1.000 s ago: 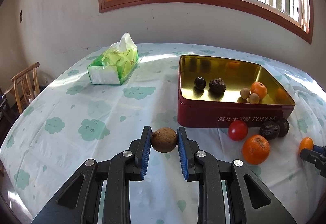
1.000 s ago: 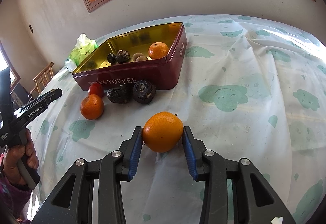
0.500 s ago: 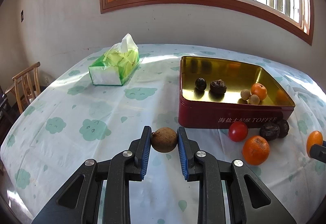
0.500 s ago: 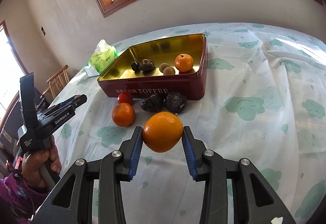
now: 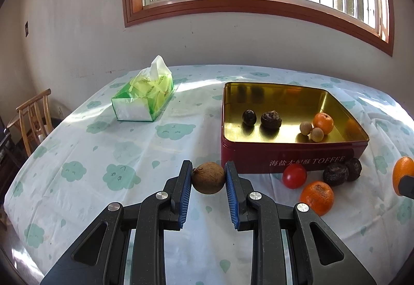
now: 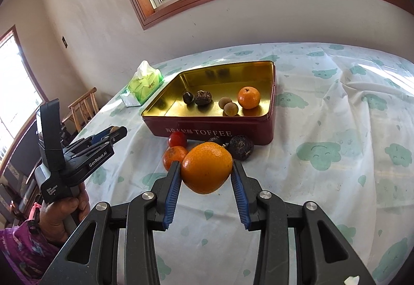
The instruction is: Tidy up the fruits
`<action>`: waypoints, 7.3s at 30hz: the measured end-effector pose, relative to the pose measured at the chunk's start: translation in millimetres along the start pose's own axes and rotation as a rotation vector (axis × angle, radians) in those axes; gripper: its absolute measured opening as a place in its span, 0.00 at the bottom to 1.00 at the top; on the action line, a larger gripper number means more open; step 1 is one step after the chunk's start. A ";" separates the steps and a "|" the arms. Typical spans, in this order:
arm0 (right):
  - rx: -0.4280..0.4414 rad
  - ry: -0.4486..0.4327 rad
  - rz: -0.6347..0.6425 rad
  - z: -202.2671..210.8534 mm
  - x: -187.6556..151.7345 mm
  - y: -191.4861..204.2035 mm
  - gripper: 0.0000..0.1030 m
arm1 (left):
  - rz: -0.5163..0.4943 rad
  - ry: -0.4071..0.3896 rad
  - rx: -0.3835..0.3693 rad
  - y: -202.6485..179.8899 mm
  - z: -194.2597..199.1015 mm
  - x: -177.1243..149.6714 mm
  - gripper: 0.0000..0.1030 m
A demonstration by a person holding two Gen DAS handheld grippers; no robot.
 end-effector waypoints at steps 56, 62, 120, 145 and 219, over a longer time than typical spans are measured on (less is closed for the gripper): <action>0.082 -0.056 0.045 -24.7 58.4 15.0 0.35 | -0.069 -0.053 -0.027 -34.2 -24.9 56.9 0.26; 0.092 -0.058 0.045 -35.0 66.2 14.5 0.35 | -0.052 -0.044 -0.016 -26.3 -36.1 64.8 0.26; 0.076 0.053 0.040 -158.4 118.4 -21.8 0.35 | -0.110 0.085 -0.080 -71.7 -123.5 74.2 0.26; 0.084 0.017 0.015 -158.0 126.8 -28.1 0.38 | -0.126 0.085 -0.041 -67.4 -131.3 71.5 0.40; -0.025 0.118 -0.060 -55.7 -18.8 -71.5 0.26 | -0.030 0.276 -0.410 -123.2 -27.3 -50.2 0.41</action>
Point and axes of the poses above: each gripper's, at about its wrist camera, not at the fingertips, and z roughly against the way its jaws point, y to its left, x to its top, the point moved 10 cm from there along -z, roughly the way its jaws point, and after that the axes turned 3 degrees about z, right-handed, at the moved point
